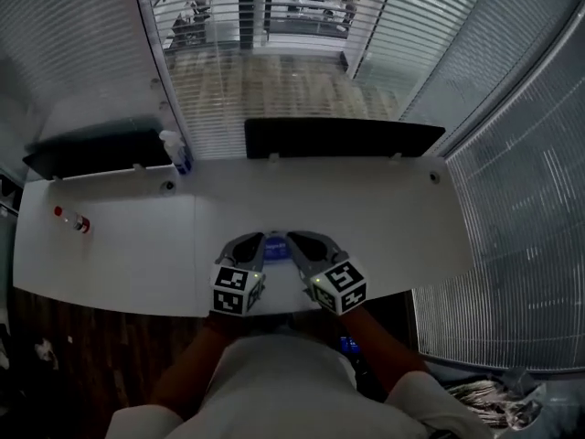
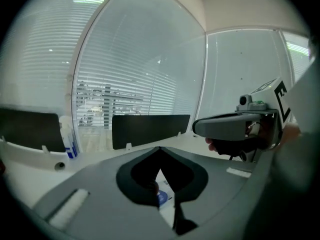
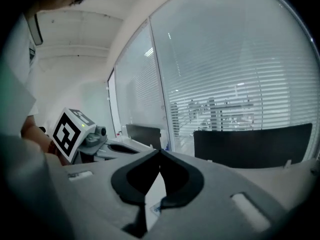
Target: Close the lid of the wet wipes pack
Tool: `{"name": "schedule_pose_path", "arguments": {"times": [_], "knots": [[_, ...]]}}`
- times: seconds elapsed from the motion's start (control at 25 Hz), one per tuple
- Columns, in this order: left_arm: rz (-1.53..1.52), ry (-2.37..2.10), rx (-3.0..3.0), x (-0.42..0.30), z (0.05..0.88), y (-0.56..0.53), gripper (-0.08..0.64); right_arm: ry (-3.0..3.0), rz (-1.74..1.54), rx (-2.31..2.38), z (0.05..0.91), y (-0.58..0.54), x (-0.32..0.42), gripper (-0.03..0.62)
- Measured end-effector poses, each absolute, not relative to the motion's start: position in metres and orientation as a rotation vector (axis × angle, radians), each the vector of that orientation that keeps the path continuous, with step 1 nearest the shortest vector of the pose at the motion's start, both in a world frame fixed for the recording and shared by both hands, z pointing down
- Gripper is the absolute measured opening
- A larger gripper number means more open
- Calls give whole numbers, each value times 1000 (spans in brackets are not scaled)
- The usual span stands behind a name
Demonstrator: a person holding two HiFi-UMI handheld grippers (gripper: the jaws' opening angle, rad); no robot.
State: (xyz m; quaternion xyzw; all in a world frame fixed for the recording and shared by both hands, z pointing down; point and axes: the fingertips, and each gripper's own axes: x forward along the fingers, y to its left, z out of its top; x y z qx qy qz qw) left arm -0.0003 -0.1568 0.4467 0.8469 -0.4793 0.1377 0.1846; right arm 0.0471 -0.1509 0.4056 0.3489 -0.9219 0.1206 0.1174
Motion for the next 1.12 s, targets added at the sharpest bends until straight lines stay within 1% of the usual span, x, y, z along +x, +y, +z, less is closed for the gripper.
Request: {"name": "schedule_pose_path", "arguments": {"times": [0.24, 0.56, 0.92, 1.12], "knots": [[245, -1323, 2464, 7, 388, -140, 3, -2781, 155, 1090, 333, -121, 42, 2], [47, -1360, 2591, 14, 319, -97, 3, -2908, 81, 1157, 278, -71, 46, 2], [-29, -1381, 2622, 9, 295, -78, 3, -2963, 24, 1184, 246, -49, 53, 2], [-13, -1375, 2627, 16, 294, -79, 3, -2964, 26, 1177, 249, -49, 56, 0]]}}
